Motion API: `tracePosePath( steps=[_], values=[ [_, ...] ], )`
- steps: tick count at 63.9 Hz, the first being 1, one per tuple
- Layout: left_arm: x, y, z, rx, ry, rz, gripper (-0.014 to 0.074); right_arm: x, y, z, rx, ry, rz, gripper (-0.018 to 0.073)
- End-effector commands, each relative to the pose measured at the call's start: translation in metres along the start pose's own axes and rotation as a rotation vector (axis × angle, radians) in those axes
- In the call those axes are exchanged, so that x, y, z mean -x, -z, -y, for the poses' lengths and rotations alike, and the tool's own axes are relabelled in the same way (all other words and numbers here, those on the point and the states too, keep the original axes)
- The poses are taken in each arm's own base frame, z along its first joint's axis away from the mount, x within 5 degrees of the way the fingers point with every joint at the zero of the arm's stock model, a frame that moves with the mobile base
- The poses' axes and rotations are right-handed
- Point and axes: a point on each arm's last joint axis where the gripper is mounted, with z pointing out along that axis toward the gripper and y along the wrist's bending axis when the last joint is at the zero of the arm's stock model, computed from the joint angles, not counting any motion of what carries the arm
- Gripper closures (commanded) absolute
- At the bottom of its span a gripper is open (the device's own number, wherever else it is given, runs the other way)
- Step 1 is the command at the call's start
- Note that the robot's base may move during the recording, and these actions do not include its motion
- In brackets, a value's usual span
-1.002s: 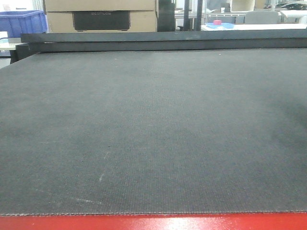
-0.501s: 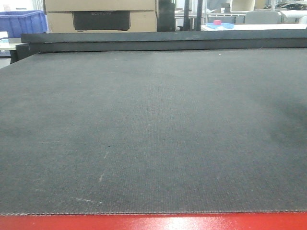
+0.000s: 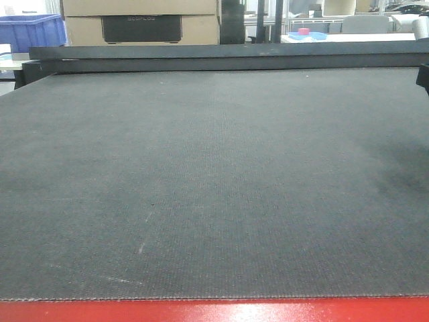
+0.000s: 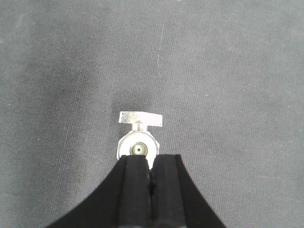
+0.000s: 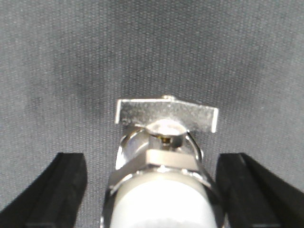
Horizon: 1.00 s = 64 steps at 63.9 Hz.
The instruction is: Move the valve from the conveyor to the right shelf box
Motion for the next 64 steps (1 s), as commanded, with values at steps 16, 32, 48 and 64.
tracePosePath(
  steps=[16, 32, 48, 64],
  values=[
    [0.002, 0.004, 0.0, -0.008, 0.011, 0.01, 0.0708, 0.002, 0.002, 0.002, -0.006, 0.0, 0.015, 0.0543],
    [0.005, -0.002, -0.009, -0.033, 0.058, -0.013, 0.0457, 0.002, 0.002, 0.002, -0.006, 0.0, 0.015, 0.0722],
    [0.011, -0.033, -0.012, -0.03, -0.035, -0.149, 0.0124, 0.002, 0.002, 0.002, -0.007, 0.0, 0.022, 0.0722],
    [0.013, -0.069, -0.005, -0.046, -0.054, -0.257, 0.0109, 0.004, 0.002, 0.002, -0.007, 0.0, 0.039, 0.0722]
  ],
)
